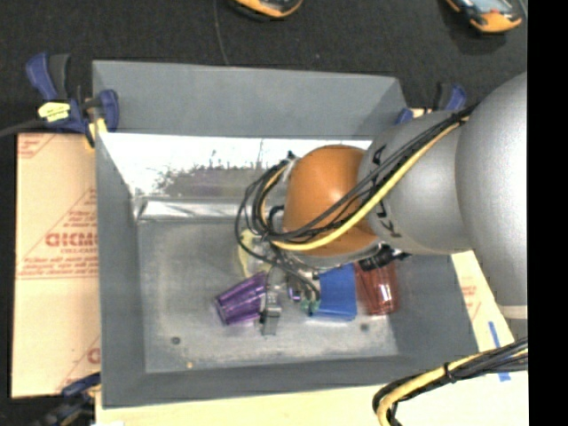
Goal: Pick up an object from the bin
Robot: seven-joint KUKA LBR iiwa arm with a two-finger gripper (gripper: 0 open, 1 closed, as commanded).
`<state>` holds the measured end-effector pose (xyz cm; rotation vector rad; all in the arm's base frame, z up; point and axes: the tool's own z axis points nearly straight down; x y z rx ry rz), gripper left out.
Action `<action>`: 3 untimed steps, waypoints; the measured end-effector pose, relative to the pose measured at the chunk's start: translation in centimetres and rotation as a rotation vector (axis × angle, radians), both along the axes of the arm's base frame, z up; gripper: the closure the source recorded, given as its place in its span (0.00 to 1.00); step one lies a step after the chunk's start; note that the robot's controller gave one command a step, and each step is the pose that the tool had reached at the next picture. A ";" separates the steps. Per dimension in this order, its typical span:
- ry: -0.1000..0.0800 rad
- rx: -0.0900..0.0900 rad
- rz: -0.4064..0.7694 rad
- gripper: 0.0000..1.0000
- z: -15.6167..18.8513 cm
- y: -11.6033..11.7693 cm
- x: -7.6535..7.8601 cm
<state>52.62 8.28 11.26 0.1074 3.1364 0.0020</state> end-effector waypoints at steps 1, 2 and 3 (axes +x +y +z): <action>-0.003 0.000 0.050 0.00 -2.0 -1.6 -1.4; 0.003 0.000 0.050 1.00 -4.2 -5.6 -3.1; 0.004 0.000 0.047 0.00 -4.2 -5.6 -3.1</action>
Offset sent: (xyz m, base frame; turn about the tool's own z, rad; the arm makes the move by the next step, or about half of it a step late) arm -0.0307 -0.0552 -0.0422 -0.0520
